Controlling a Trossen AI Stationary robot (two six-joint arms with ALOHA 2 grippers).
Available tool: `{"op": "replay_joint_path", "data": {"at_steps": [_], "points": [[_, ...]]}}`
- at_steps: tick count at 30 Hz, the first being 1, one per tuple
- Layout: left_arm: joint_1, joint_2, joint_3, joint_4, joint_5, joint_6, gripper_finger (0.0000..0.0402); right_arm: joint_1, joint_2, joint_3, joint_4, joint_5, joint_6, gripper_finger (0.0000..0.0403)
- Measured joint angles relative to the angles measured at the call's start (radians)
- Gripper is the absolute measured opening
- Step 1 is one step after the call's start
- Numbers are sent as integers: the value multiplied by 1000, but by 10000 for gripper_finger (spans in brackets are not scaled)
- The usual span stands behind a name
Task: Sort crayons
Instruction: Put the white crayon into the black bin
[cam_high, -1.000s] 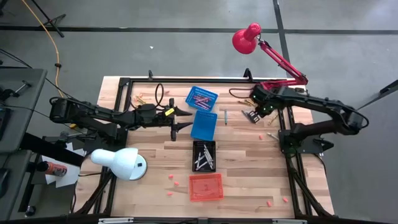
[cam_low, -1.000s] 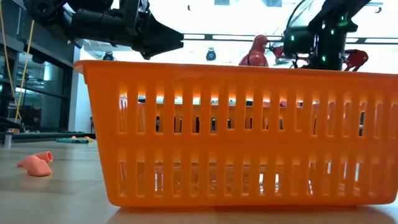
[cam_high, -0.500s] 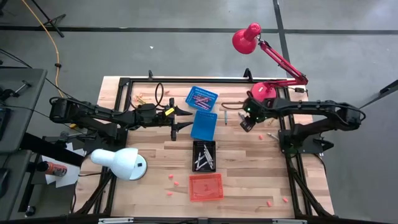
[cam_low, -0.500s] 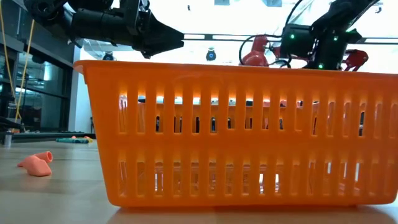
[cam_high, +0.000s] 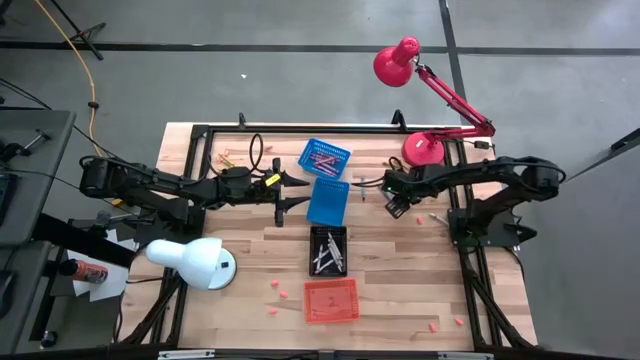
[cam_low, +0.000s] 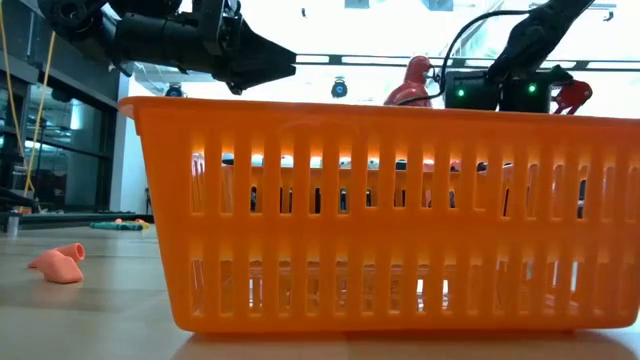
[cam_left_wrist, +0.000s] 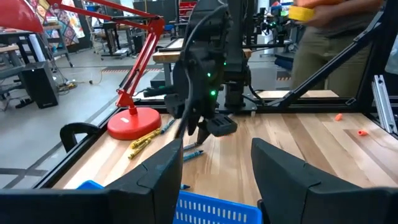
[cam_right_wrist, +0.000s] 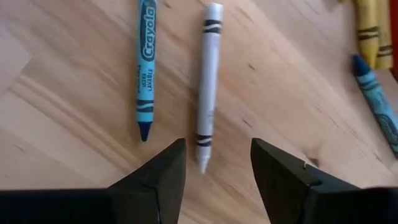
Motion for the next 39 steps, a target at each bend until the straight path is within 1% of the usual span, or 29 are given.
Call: {"op": "replay_joint_path", "data": {"at_steps": [4,8,13,16,19,22,23,31,35,39], "points": [[0,0,0,0,0,0,177,0,22,0,53,-23,-18,165],[0,0,0,0,0,0,177,-3,30,0,60,-34,-17,154],[0,0,0,0,0,0,177,-30,61,5,60,-45,-8,131],[-2,0,0,0,0,-2,177,-49,85,6,62,-62,-34,112],[-2,0,0,0,0,-2,177,-60,100,6,55,-73,-68,79],[-2,0,0,0,0,-2,177,-60,103,6,44,-60,-95,24],[-2,0,0,0,0,-1,177,-59,103,6,40,-52,-103,14],[-2,0,0,-12,0,0,177,-17,69,-2,-12,54,-105,5],[4,0,0,-32,-3,1,177,20,25,-5,-39,90,-97,3],[16,0,0,-42,-4,-2,177,76,-33,-5,-22,124,-81,2]]}}
